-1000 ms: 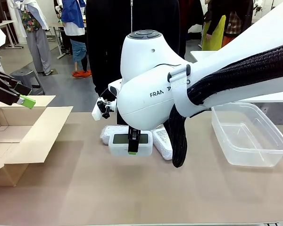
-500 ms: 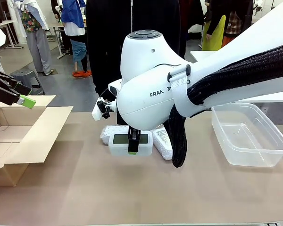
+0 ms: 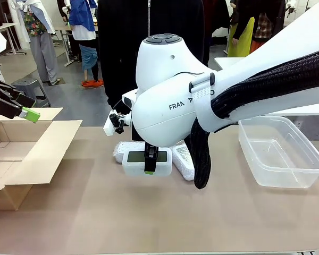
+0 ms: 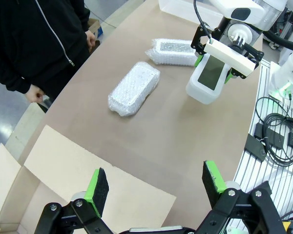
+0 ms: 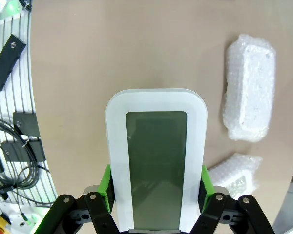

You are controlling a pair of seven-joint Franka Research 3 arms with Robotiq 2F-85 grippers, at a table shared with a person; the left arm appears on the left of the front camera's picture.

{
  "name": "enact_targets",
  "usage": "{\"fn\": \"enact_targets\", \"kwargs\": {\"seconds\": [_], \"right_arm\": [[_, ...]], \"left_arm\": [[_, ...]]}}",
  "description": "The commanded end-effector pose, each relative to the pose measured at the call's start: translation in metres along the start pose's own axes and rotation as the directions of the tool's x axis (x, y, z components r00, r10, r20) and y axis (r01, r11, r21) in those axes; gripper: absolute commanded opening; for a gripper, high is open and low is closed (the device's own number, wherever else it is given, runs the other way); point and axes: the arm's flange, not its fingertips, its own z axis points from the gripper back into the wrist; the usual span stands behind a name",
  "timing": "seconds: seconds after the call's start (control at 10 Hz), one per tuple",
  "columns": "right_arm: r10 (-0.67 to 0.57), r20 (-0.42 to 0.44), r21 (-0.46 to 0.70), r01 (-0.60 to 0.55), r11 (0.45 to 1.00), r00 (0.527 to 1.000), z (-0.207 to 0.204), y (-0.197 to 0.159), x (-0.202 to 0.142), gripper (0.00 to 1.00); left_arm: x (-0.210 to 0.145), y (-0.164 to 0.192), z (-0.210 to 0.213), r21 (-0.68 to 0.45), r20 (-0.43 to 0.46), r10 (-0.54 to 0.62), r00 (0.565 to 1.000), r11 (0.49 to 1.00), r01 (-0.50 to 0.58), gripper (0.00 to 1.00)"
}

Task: Separate and place wrapped and unwrapped clocks.
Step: If the picked Digital clock is wrapped, place it in the Package Box ; if not, place it in the Organizing box.

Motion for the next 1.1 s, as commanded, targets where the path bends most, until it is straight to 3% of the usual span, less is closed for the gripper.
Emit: {"fn": "enact_targets", "kwargs": {"seconds": [0.0,0.2,0.4,0.5,0.6,0.7,1.0], "right_arm": [[-0.106,0.017,0.015,0.105,0.994,0.994,0.012,-0.011,-0.003,0.78],[-0.276,0.091,-0.05,0.281,0.958,0.957,0.047,-0.038,-0.02,0.78],[-0.448,0.173,-0.131,0.472,0.872,0.877,0.084,-0.065,-0.049,0.78],[-0.584,0.224,-0.175,0.621,0.764,0.781,0.101,-0.079,-0.069,0.78],[-0.731,0.261,-0.164,0.775,0.61,0.63,0.119,-0.092,-0.098,0.78],[-0.777,0.28,-0.163,0.825,0.541,0.565,0.125,-0.097,-0.11,0.78],[-0.909,0.302,-0.111,0.958,0.266,0.287,0.14,-0.107,-0.184,0.78]], "left_arm": [[0.0,0.002,0.0,-0.011,0.016,-0.011,1.0,1.0,0.011,1.0],[0.0,0.002,0.0,-0.011,0.016,-0.011,1.0,1.0,0.011,1.0],[0.0,0.002,0.0,-0.011,0.016,-0.011,1.0,1.0,0.011,1.0],[0.0,0.002,0.0,-0.011,0.016,-0.011,1.0,1.0,0.011,1.0],[0.0,0.002,0.0,-0.011,0.016,-0.011,1.0,1.0,0.011,1.0],[0.0,0.002,0.0,-0.011,0.016,-0.011,1.0,1.0,0.011,1.0],[0.0,0.002,0.0,-0.011,0.016,-0.011,1.0,1.0,0.011,1.0]]}}
